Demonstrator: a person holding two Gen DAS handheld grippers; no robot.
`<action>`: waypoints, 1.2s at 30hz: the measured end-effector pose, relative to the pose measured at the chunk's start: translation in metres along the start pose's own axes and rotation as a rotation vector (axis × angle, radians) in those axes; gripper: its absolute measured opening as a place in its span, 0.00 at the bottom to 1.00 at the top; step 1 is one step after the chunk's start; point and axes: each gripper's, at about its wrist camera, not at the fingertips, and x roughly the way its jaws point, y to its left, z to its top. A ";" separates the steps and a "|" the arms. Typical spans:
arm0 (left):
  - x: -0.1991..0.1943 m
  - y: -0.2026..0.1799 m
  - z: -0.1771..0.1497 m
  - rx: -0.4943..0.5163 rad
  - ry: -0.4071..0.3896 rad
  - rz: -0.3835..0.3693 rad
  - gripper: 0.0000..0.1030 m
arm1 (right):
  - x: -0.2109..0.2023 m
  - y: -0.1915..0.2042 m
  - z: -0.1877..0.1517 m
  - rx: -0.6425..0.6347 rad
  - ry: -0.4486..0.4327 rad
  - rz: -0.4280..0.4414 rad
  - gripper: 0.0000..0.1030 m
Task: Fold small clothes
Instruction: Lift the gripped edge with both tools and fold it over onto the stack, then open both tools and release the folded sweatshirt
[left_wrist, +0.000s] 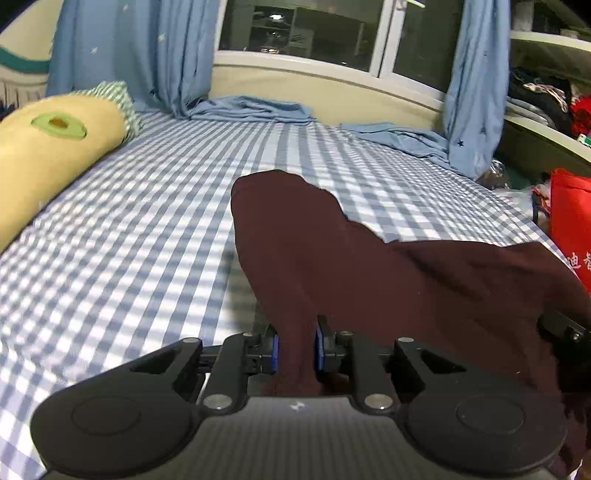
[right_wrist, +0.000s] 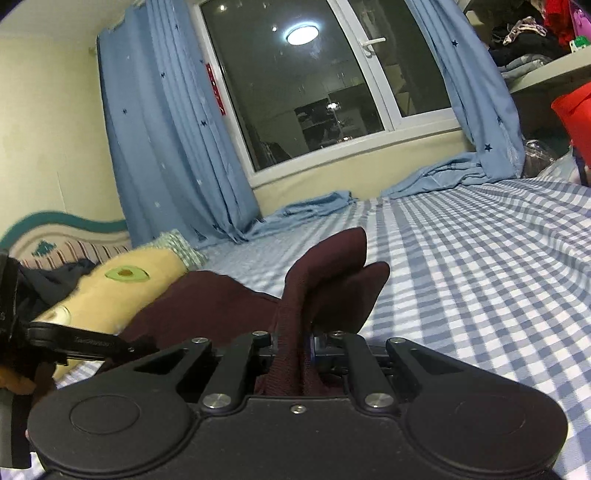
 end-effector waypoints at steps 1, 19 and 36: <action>0.002 0.003 -0.003 -0.005 0.001 -0.001 0.19 | 0.000 -0.004 -0.002 0.005 0.009 -0.007 0.10; -0.005 0.016 -0.023 -0.101 -0.029 0.053 0.65 | 0.009 -0.027 -0.019 -0.003 0.110 -0.115 0.32; -0.079 0.000 -0.050 -0.026 -0.093 0.059 0.99 | -0.051 -0.009 -0.007 -0.121 -0.005 -0.142 0.99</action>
